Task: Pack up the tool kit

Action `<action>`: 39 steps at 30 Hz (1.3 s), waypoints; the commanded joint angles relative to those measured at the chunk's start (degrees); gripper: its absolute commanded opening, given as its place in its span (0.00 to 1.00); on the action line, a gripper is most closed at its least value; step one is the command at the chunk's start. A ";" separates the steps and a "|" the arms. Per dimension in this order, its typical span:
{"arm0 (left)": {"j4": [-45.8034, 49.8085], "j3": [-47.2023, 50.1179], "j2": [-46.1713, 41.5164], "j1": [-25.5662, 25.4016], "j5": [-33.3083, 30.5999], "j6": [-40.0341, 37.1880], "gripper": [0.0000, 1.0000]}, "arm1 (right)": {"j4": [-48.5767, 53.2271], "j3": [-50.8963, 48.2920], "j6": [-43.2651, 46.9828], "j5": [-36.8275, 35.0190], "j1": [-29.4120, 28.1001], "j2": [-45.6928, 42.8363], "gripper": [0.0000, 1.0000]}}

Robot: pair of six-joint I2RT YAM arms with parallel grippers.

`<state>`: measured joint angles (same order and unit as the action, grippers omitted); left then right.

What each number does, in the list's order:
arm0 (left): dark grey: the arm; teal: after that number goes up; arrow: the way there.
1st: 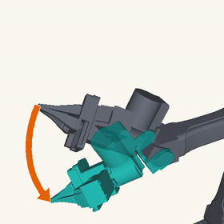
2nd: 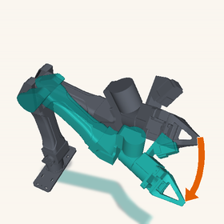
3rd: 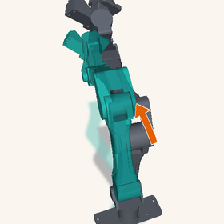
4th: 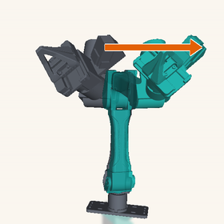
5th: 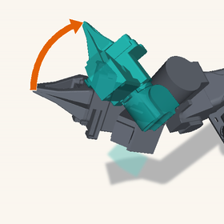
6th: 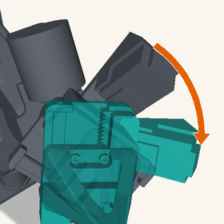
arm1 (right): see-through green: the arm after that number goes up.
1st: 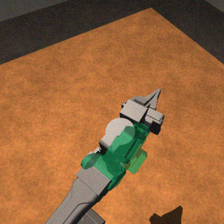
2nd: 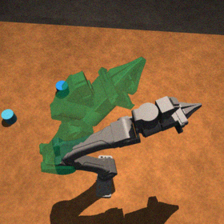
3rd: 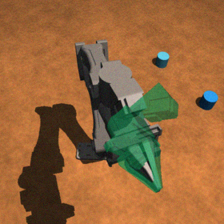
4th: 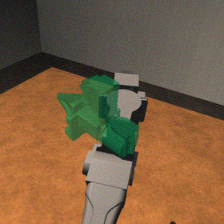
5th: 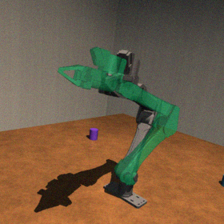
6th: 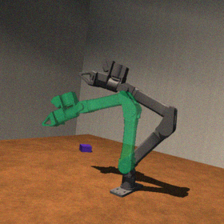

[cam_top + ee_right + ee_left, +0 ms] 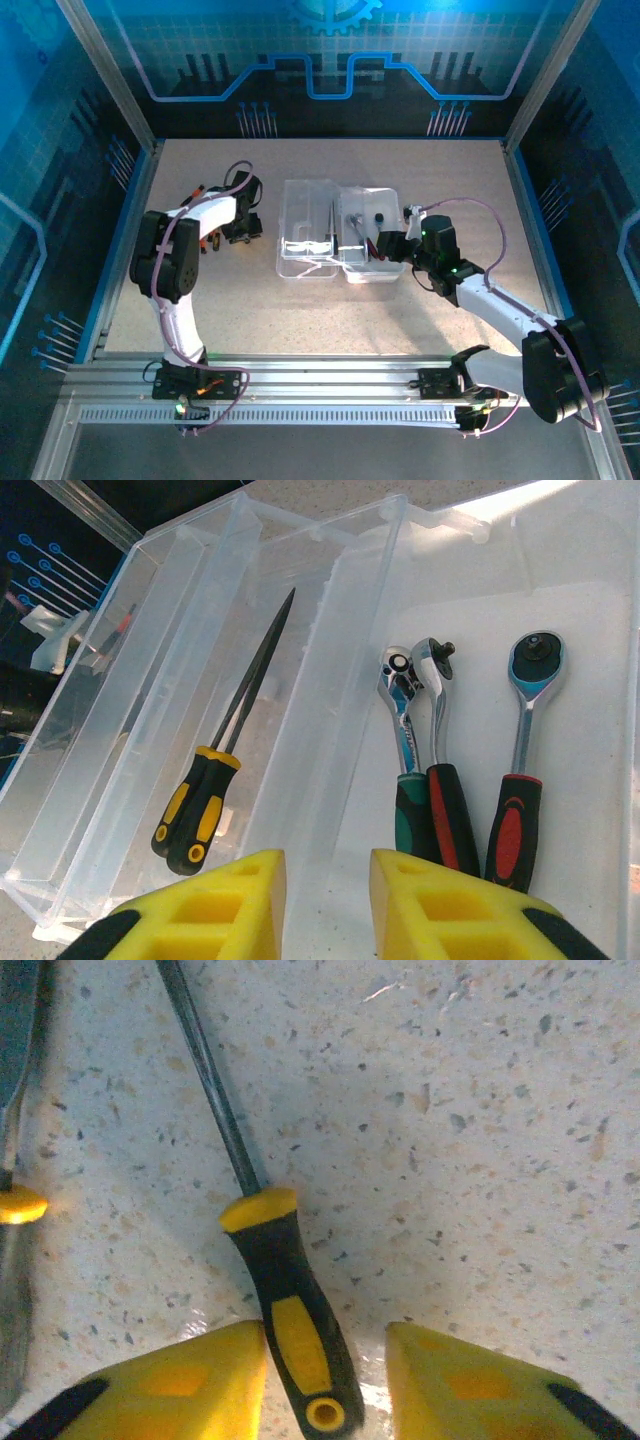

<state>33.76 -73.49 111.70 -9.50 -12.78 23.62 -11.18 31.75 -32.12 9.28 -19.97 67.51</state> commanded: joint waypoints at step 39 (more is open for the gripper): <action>-1.41 -2.37 -24.68 -29.92 2.88 2.02 0.01 | -2.07 2.03 -7.76 6.91 6.74 0.90 0.44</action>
<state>33.91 -71.77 84.77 -36.64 -11.05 25.74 -12.51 31.07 -37.95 13.15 -13.89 68.16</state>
